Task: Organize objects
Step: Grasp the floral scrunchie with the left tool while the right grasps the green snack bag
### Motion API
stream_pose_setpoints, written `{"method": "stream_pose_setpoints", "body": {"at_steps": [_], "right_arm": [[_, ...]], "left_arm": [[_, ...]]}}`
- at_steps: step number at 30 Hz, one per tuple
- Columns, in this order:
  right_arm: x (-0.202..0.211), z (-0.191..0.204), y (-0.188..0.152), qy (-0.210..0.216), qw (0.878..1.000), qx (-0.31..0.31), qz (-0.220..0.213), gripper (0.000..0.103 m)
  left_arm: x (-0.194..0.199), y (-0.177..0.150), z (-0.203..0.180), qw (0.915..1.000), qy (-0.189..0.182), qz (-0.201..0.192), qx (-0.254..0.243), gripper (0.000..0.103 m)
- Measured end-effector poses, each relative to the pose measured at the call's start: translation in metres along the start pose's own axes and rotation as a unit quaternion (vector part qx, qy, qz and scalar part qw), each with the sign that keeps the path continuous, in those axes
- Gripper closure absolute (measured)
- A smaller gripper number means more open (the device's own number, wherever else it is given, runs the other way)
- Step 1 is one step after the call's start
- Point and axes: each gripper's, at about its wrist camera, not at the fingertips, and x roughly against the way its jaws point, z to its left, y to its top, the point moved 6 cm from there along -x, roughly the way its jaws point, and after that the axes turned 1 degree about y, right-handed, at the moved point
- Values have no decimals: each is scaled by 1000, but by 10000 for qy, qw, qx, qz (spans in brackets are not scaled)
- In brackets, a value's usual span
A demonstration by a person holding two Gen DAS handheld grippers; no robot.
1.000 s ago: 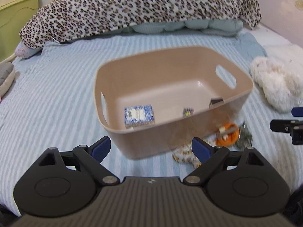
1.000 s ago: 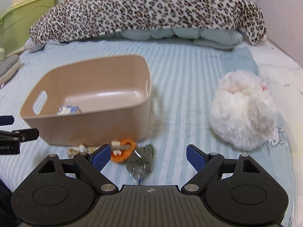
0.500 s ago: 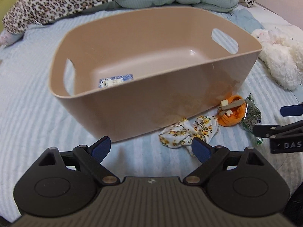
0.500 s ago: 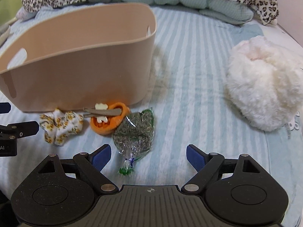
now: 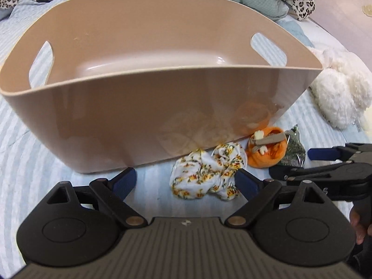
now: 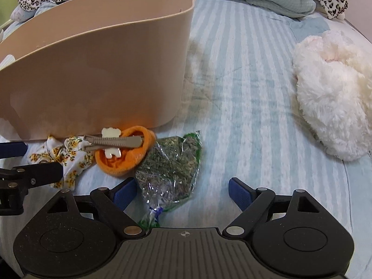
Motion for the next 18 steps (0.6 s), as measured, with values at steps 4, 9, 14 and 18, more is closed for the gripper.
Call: {"method": "stream_pose_setpoints", "body": {"at_steps": [4,9,14,18], "right_arm": [[2,3,-1,35,9999,-13,-97,29],[8,6,-3,130,9998,-47,-164,49],[12,8,-5,159,9995,-131,-219,59],[16,9,-8,204,9994,-146,-252,61]], "left_arm": [[-6,1,-2,10000,39,-8,1,19],[-2,-1,-3,9997,115,-20,-234,56],[-1,-8,-6,9983,181,-95,-537,78],[4,-14,-7,9974,229,-159,-665,85]]}}
